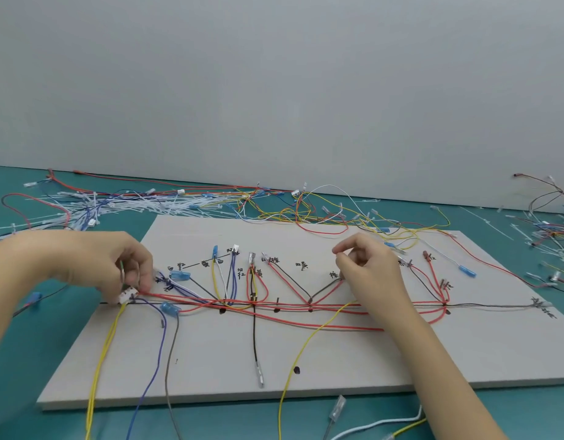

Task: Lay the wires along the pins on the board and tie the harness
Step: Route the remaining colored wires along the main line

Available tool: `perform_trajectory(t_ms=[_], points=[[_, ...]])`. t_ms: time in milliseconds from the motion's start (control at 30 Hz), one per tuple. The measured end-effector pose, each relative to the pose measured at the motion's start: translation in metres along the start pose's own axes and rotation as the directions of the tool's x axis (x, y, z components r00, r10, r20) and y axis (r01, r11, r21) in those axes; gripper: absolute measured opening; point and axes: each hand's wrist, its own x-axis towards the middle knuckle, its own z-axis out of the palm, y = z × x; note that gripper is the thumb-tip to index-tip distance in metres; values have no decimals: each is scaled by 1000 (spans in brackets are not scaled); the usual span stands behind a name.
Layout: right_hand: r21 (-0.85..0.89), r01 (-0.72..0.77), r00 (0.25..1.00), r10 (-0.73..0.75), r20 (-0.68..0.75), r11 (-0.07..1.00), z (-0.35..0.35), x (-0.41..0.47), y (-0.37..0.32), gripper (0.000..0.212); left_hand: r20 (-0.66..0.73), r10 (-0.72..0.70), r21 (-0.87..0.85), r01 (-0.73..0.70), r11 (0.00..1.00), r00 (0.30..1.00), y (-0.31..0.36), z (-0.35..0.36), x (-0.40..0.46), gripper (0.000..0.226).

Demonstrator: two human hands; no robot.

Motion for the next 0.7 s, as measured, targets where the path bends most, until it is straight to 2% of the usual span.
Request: perform_trajectory(t_ms=[133, 233, 367, 567, 700], points=[[-1, -13, 998, 13, 63, 1000, 2, 0, 1, 19, -13, 44, -27, -44, 999, 999, 11, 5, 3, 31], [-3, -20, 997, 20, 71, 1000, 1, -1, 1, 19, -49, 63, 37, -61, 997, 997, 16, 10, 6, 31], [-6, -33, 997, 33, 69, 999, -1, -1, -1, 20, -107, 46, 72, -38, 997, 993, 17, 14, 10, 29], [-6, -62, 993, 62, 99, 998, -2, -2, -4, 18, -116, 13, 86, -3, 996, 993, 22, 15, 7, 35], [-42, -136, 973, 141, 184, 990, -6, -2, -5, 16, -109, -21, 161, 38, 986, 994, 19, 16, 4, 32]])
